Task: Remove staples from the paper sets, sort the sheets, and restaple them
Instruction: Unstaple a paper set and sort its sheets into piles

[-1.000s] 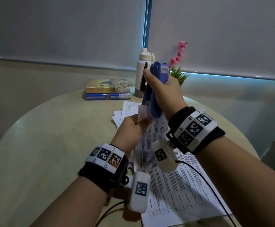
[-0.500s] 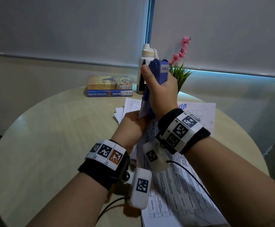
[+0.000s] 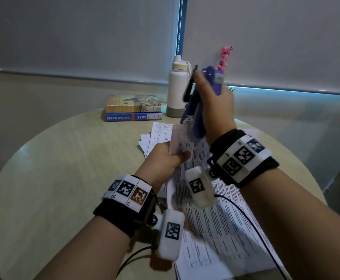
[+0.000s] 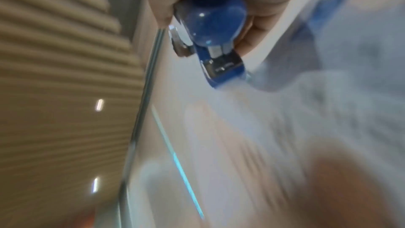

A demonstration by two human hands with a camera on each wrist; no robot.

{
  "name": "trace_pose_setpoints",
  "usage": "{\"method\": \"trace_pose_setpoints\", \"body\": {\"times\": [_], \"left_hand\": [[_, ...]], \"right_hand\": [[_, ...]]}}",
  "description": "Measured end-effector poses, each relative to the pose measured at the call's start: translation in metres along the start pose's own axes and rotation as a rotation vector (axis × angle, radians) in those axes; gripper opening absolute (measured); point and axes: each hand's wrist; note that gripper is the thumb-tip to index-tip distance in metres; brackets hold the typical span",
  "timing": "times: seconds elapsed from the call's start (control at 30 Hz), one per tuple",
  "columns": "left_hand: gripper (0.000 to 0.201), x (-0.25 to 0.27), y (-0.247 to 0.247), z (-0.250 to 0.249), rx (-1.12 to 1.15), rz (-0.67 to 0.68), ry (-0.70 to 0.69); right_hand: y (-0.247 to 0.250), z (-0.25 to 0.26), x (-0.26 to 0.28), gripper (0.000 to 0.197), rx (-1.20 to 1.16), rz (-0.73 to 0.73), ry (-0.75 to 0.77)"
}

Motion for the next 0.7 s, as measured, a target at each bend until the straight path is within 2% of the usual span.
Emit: {"method": "trace_pose_setpoints", "body": {"times": [0.1, 0.17, 0.23, 0.27, 0.4, 0.47, 0.57, 0.7], "left_hand": [[0.016, -0.003, 0.000, 0.003, 0.053, -0.058, 0.045], [0.015, -0.004, 0.002, 0.004, 0.103, -0.110, 0.067], [0.017, -0.007, 0.004, 0.004, 0.146, -0.165, 0.092], [0.017, -0.007, 0.006, 0.004, 0.166, -0.193, 0.099], [0.016, -0.008, 0.011, 0.004, 0.194, -0.269, 0.057], [0.016, -0.009, 0.016, 0.006, 0.185, -0.292, 0.040], [0.016, -0.011, 0.022, 0.009, 0.206, -0.321, 0.023], [0.016, -0.011, 0.026, 0.011, 0.234, -0.321, 0.030]], "right_hand": [[0.040, 0.009, -0.028, 0.042, -0.139, -0.280, -0.050], [0.078, 0.009, -0.048, 0.050, -0.133, -0.375, -0.075], [0.116, 0.005, -0.059, 0.028, 0.022, -0.279, -0.142], [0.134, 0.001, -0.062, 0.020, 0.194, -0.201, -0.209], [0.194, -0.017, -0.062, 0.015, 1.240, 0.108, -0.402], [0.211, -0.022, -0.059, 0.016, 1.643, 0.248, -0.492], [0.229, -0.034, -0.054, 0.023, 1.890, 0.383, -0.651], [0.244, -0.053, -0.053, 0.032, 1.885, 0.403, -0.705]]}}
Point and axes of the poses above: each hand's wrist, its own x-axis away from the middle knuckle, its own y-axis out of the back of the hand, z = x × y, and after that the axes turned 1 degree about -y, right-handed
